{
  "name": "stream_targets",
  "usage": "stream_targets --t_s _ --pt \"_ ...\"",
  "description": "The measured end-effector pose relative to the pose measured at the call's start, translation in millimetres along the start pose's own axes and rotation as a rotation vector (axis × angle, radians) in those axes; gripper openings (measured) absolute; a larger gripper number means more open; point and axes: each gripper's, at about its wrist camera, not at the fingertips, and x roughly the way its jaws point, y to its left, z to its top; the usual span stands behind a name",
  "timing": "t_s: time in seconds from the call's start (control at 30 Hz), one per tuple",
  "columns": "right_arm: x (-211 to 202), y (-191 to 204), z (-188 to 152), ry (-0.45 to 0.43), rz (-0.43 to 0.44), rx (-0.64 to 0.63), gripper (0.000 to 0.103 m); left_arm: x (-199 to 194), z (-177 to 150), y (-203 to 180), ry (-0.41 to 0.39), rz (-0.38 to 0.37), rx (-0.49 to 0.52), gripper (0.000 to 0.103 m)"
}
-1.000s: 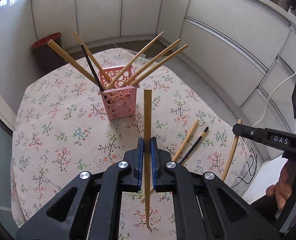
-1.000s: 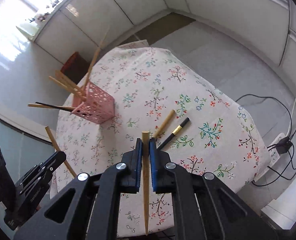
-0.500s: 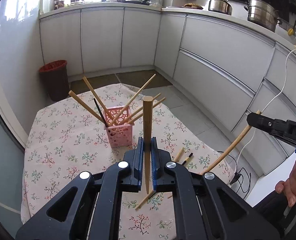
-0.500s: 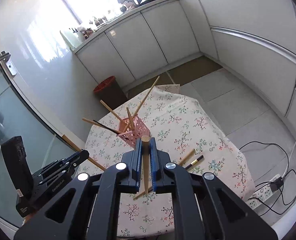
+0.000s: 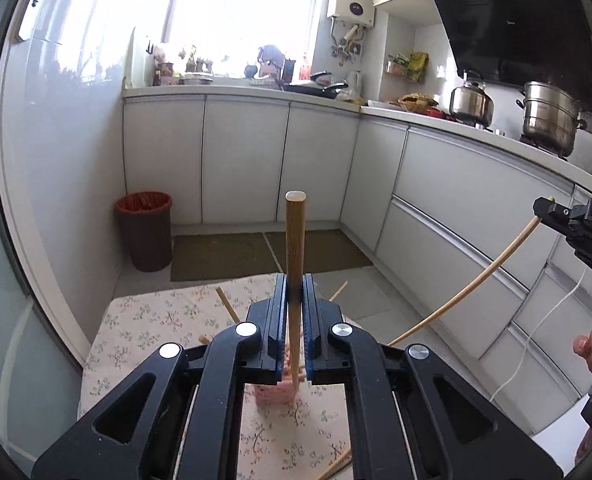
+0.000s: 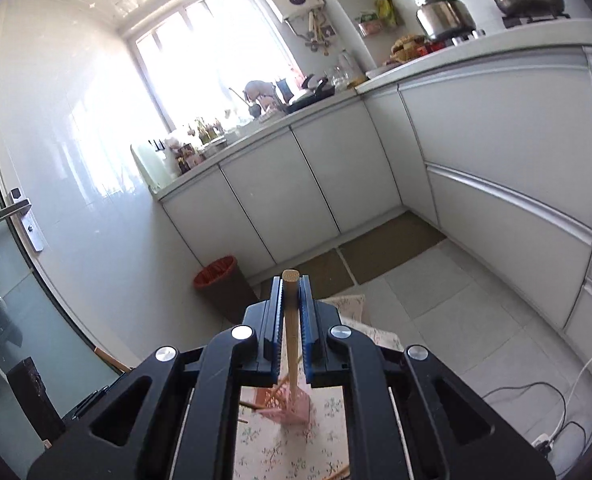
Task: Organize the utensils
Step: 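Carry both wooden chopsticks over the pink holder and lower them in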
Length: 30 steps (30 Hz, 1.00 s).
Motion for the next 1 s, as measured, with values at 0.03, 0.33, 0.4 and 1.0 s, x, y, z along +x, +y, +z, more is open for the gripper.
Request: stream_targets --t_s 0.03,0.33,0.4,1.0 --pt "6 5 4 -0.009 0.007 -0.008 0.008 3 3 -1 -0.006 0.003 0.001 0.006" --pt "77 33 -8 0.047 0.039 -0.067 0.008 57 -4 5 0.02 0.058 -0.011 0.006" --pt "91 36 -14 0.069 0.04 -0.076 0.008 69 -9 10 0.047 0.061 -0.022 0.006" --pt "145 48 -53 0.163 0.045 -0.11 0.008 59 -10 54 0.021 0.05 -0.183 0.043"
